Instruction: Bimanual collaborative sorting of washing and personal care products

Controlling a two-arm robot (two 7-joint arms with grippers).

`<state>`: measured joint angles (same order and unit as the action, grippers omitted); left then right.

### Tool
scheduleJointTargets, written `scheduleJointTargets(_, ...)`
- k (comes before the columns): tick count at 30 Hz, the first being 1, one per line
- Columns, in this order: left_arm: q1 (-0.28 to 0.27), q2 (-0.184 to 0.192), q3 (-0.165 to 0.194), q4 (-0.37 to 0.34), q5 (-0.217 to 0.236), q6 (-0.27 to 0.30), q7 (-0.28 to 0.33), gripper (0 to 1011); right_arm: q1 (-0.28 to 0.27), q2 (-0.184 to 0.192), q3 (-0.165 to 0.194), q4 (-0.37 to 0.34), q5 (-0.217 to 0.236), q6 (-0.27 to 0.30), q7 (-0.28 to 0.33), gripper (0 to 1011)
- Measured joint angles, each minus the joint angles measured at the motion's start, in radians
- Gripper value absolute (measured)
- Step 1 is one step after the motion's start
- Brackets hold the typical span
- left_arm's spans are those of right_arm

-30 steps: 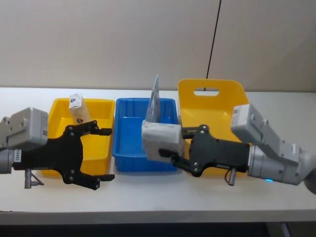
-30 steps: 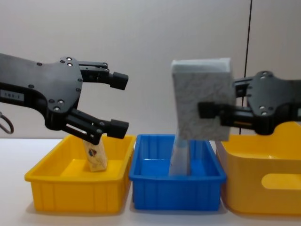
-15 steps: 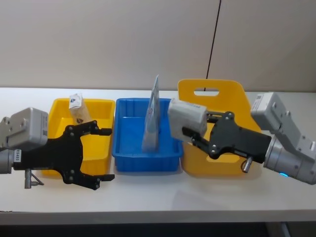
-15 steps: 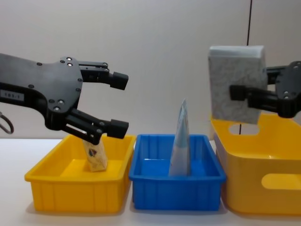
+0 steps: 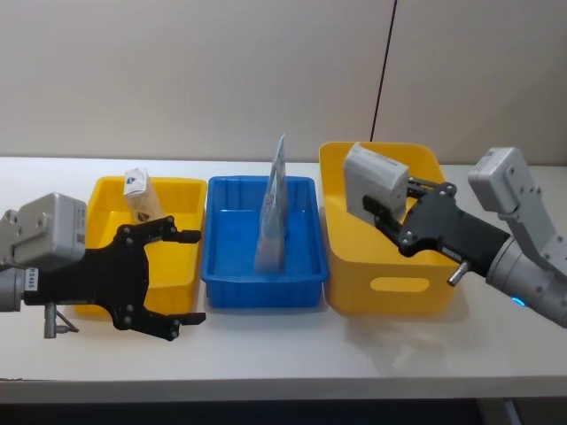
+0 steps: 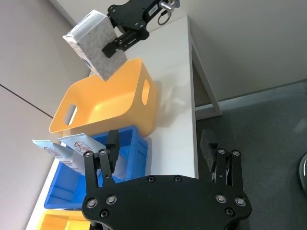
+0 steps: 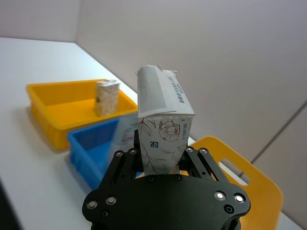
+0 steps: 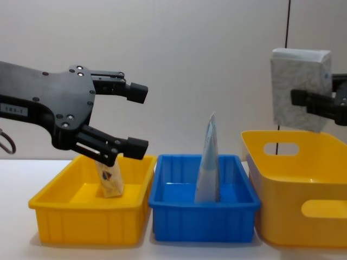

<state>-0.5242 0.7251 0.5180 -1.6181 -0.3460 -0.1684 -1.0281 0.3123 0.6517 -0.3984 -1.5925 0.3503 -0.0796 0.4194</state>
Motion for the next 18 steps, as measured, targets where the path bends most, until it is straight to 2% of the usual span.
scheduleJointTargets(7, 0.0, 0.0, 0.0, 0.0, 0.0, 0.0, 0.0, 1001, -0.007, -0.027, 0.02, 0.018, -0.023, 0.023, -0.08, 342)
scheduleJointTargets(18, 0.0, 0.0, 0.0, 0.0, 0.0, 0.0, 0.0, 1001, -0.007, -0.102, 0.049, 0.065, -0.073, 0.073, -0.24, 340)
